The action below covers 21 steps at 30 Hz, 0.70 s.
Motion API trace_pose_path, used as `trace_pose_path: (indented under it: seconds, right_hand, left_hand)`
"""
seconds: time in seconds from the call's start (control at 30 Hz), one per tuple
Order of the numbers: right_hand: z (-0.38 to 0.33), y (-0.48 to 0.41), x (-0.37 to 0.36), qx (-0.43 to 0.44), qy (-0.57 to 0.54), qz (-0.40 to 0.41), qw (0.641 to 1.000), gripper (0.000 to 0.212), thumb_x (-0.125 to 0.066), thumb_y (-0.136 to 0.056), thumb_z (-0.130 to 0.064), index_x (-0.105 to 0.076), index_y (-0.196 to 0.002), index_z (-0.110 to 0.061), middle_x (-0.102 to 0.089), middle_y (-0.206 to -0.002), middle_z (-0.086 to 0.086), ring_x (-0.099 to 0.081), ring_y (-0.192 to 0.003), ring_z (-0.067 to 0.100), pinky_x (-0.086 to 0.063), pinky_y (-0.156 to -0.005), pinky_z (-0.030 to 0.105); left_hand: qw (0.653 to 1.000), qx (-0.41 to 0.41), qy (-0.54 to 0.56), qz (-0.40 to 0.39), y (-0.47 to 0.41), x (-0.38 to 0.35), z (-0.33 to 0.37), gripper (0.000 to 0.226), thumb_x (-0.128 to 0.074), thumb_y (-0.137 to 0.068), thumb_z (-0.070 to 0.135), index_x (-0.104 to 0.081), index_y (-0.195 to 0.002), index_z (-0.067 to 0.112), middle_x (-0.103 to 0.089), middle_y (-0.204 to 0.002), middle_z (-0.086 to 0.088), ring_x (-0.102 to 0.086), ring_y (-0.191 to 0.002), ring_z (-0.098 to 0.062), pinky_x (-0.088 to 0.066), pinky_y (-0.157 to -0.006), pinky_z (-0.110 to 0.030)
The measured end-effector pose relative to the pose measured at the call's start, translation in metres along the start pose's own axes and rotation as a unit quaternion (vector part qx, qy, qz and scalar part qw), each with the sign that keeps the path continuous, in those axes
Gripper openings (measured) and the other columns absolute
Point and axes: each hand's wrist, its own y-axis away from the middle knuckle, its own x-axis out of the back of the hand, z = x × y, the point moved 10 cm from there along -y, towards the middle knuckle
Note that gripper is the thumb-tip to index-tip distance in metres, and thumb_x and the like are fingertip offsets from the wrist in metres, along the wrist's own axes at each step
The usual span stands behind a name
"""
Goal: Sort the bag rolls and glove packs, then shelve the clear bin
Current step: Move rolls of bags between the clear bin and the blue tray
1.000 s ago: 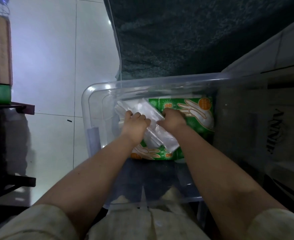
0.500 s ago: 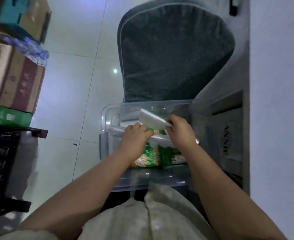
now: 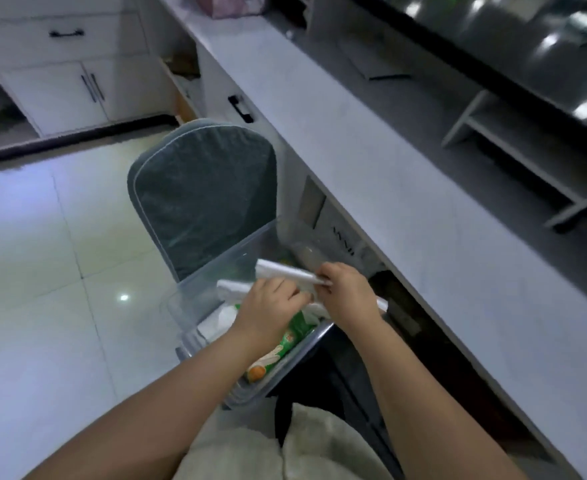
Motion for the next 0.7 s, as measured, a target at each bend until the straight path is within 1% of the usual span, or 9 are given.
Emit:
trace_pose_path:
  seconds: [0.07, 0.13, 0.27, 0.33, 0.4, 0.47, 0.53, 0.63, 0.7]
  right_hand:
    - [0.021, 0.030, 0.017, -0.062, 0.009, 0.013, 0.998, 0.010, -0.066, -0.076, -0.015, -0.066, -0.086, -0.018, -0.065, -0.084, 0.003, -0.059, -0.080, 0.026, -0.047, -0.068, 0.036]
    - [0.043, 0.063, 0.039, -0.121, 0.009, 0.030, 0.992, 0.009, -0.064, -0.078, -0.019, -0.065, -0.085, -0.023, -0.063, -0.084, -0.003, -0.058, -0.080, 0.022, -0.046, -0.067, 0.033]
    - [0.087, 0.136, 0.093, -0.216, -0.007, 0.083, 0.973, 0.014, -0.062, -0.078, -0.020, -0.065, -0.089, -0.028, -0.065, -0.085, -0.006, -0.057, -0.080, 0.017, -0.038, -0.065, 0.027]
    - [0.107, 0.172, 0.117, -0.259, -0.025, 0.103, 0.960, 0.018, -0.061, -0.078, -0.018, -0.066, -0.093, -0.026, -0.067, -0.092, -0.003, -0.058, -0.085, 0.018, -0.041, -0.068, 0.028]
    - [0.125, 0.211, 0.139, -0.297, -0.047, 0.124, 0.946, 0.020, -0.060, -0.078, -0.016, -0.066, -0.096, -0.024, -0.067, -0.095, -0.001, -0.059, -0.088, 0.020, -0.045, -0.073, 0.030]
    - [0.142, 0.250, 0.161, -0.329, -0.071, 0.152, 0.929, 0.019, -0.058, -0.078, -0.014, -0.065, -0.092, -0.025, -0.065, -0.090, -0.003, -0.058, -0.085, 0.019, -0.044, -0.072, 0.029]
    - [0.158, 0.289, 0.183, -0.355, -0.088, 0.180, 0.913, 0.019, -0.058, -0.077, -0.013, -0.063, -0.087, -0.028, -0.064, -0.085, -0.005, -0.058, -0.081, 0.018, -0.044, -0.069, 0.028]
    - [0.181, 0.352, 0.219, -0.382, -0.092, 0.216, 0.894, 0.020, -0.059, -0.075, -0.012, -0.060, -0.085, -0.030, -0.061, -0.081, -0.009, -0.056, -0.076, 0.013, -0.041, -0.065, 0.024]
    - [0.197, 0.399, 0.245, -0.399, -0.093, 0.241, 0.880, 0.022, -0.060, -0.075, -0.011, -0.060, -0.083, -0.032, -0.060, -0.079, -0.011, -0.056, -0.076, 0.012, -0.040, -0.064, 0.023]
  left_hand:
    - [0.998, -0.059, 0.006, 0.008, -0.004, 0.006, 0.035, 0.023, -0.064, -0.070, 0.006, -0.070, -0.087, 0.021, -0.062, -0.078, -0.002, -0.060, -0.071, -0.026, -0.046, -0.059, -0.036]
    - [0.993, -0.112, 0.023, 0.027, -0.009, 0.014, 0.073, 0.019, -0.056, -0.076, 0.010, -0.069, -0.084, 0.021, -0.061, -0.077, -0.001, -0.059, -0.070, -0.026, -0.043, -0.059, -0.036]
    - [0.976, -0.194, 0.085, 0.055, -0.017, 0.026, 0.148, 0.020, -0.065, -0.073, 0.006, -0.071, -0.087, 0.019, -0.065, -0.082, -0.001, -0.061, -0.074, -0.026, -0.046, -0.063, -0.035]
    - [0.966, -0.230, 0.110, 0.054, -0.023, 0.031, 0.185, 0.022, -0.059, -0.076, 0.007, -0.072, -0.091, 0.016, -0.068, -0.086, -0.003, -0.063, -0.076, -0.027, -0.048, -0.064, -0.036]
    - [0.953, -0.268, 0.132, 0.043, -0.030, 0.036, 0.224, 0.028, -0.053, -0.073, 0.007, -0.072, -0.093, 0.012, -0.069, -0.088, -0.005, -0.063, -0.077, -0.028, -0.051, -0.066, -0.038]
    - [0.939, -0.306, 0.154, 0.019, -0.036, 0.037, 0.264, 0.028, -0.055, -0.069, 0.005, -0.070, -0.091, 0.009, -0.069, -0.090, -0.008, -0.064, -0.079, -0.031, -0.053, -0.067, -0.041]
    - [0.926, -0.340, 0.161, 0.002, -0.040, 0.036, 0.307, 0.022, -0.058, -0.070, 0.002, -0.069, -0.088, 0.006, -0.069, -0.090, -0.011, -0.063, -0.081, -0.033, -0.052, -0.068, -0.044]
    - [0.905, -0.386, 0.179, 0.005, -0.037, 0.041, 0.378, 0.010, -0.064, -0.076, 0.002, -0.069, -0.083, 0.006, -0.069, -0.085, -0.011, -0.063, -0.079, -0.032, -0.050, -0.065, -0.045]
    - [0.885, -0.424, 0.193, 0.013, -0.031, 0.044, 0.431, 0.006, -0.068, -0.075, 0.003, -0.069, -0.080, 0.006, -0.068, -0.083, -0.012, -0.063, -0.075, -0.032, -0.050, -0.063, -0.045]
